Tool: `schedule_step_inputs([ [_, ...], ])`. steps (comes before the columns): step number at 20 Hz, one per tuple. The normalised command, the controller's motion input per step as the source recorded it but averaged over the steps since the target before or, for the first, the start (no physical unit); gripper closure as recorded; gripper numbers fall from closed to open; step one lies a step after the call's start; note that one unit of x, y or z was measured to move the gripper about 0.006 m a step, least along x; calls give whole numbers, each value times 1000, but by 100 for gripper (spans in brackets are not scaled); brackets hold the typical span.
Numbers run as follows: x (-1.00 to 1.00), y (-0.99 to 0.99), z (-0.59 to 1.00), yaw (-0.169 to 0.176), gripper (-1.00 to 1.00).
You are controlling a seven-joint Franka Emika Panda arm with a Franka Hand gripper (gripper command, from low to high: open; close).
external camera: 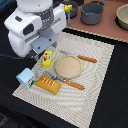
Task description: Interact with the objects in diverse but meaningful ways.
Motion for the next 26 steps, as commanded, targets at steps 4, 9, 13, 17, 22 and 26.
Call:
schedule_step_inputs([
  [4,-60,229,-197,-95,-100],
  [9,-92,193,-226,-87,-100],
  [13,-169,172,-274,-10,-100],
  [17,-175,165,-296,-12,-100],
  [22,-249,195,-340,0,-100],
  [26,-274,195,-364,0,-100],
])
